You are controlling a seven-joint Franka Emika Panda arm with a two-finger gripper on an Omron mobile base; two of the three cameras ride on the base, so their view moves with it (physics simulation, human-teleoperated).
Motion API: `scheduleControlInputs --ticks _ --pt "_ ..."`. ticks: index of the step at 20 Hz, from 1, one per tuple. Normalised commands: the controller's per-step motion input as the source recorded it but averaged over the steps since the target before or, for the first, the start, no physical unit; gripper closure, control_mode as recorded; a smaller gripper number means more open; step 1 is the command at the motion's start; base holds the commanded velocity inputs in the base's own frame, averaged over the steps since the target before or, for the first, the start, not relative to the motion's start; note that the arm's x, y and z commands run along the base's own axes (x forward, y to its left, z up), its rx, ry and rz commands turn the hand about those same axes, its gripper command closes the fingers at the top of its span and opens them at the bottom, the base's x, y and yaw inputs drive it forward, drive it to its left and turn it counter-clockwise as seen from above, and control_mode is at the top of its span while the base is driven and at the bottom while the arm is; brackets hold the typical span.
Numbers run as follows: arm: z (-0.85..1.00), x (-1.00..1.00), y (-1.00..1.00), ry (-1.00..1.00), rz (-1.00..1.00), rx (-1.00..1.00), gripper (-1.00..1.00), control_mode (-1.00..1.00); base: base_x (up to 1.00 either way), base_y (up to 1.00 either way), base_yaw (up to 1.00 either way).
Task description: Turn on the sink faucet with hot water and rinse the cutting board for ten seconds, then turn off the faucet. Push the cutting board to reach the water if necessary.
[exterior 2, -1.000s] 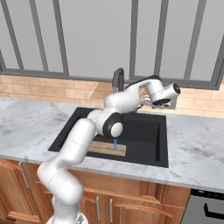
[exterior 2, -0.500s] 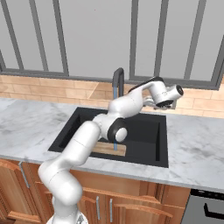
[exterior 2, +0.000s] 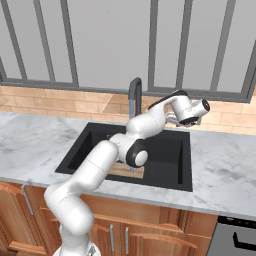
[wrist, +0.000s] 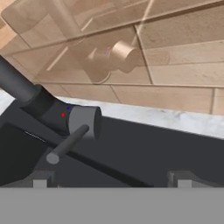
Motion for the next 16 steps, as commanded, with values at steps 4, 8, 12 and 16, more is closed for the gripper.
scheduleControlInputs --ticks 4,8,12,16 --pt "0.00 0.16 0.00 0.00 0.00 0.00 -1.00 -1.00 0.00 0.00 0.00" --pt "0.00 0.18 0.00 0.00 0.00 0.00 -1.00 -1.00 0.00 0.00 0.00" --pt "-0.02 0.13 0.00 0.00 0.00 0.00 -1.00 -1.00 0.00 0.00 0.00" --pt "-0.11 0.09 0.00 0.00 0.00 0.00 -1.00 -1.00 0.00 0.00 0.00"
